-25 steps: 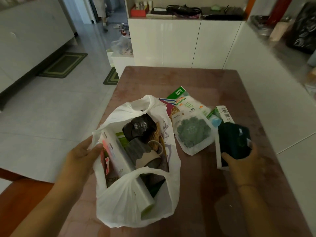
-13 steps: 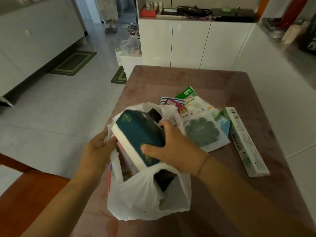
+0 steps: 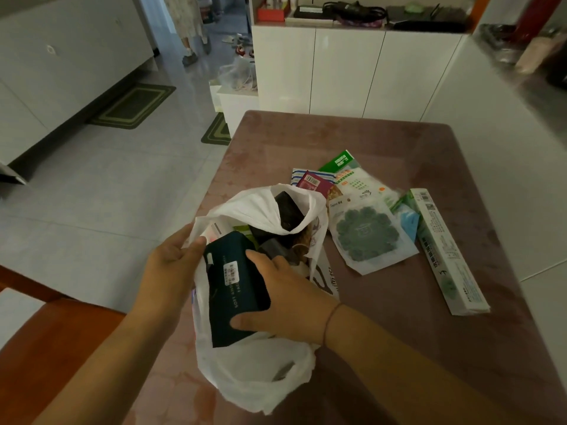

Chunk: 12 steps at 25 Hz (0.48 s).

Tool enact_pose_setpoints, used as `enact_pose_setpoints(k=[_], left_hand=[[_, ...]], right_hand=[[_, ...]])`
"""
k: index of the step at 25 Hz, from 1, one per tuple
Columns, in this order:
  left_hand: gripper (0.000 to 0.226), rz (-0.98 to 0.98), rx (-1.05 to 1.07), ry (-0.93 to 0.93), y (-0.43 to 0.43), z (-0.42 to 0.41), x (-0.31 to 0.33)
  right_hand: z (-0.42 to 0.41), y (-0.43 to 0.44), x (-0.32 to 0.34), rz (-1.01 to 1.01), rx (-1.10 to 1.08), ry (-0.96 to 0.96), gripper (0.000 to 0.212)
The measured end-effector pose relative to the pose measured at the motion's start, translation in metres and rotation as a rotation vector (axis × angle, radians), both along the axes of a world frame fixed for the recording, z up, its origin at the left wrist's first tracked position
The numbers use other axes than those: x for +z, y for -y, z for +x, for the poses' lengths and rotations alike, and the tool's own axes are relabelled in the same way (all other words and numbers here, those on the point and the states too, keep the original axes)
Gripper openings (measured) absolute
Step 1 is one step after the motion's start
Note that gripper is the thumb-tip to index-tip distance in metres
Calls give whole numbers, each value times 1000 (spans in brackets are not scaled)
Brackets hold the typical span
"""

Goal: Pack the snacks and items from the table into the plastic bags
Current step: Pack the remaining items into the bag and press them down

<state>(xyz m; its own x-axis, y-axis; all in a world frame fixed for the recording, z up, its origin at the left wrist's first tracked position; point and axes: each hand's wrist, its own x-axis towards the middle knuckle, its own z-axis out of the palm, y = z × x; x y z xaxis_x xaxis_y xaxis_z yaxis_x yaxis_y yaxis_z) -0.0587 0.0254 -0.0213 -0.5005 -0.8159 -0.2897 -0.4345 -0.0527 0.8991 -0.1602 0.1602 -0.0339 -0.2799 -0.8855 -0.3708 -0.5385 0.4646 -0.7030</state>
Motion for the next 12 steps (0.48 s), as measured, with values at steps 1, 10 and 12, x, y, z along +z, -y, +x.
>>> enact_pose_setpoints(k=[1,10,12], left_hand=[[38,-1,-4,-2,-1,0,-2],[33,12,-25,-51,2,3,-8],[28,24,10,-65,4,5,-6]], right_hand=[[2,0,-3,1,-26,28,95],[41,20,-16,52,45,-239,93],[48,26,-17,61,69,-276,92]])
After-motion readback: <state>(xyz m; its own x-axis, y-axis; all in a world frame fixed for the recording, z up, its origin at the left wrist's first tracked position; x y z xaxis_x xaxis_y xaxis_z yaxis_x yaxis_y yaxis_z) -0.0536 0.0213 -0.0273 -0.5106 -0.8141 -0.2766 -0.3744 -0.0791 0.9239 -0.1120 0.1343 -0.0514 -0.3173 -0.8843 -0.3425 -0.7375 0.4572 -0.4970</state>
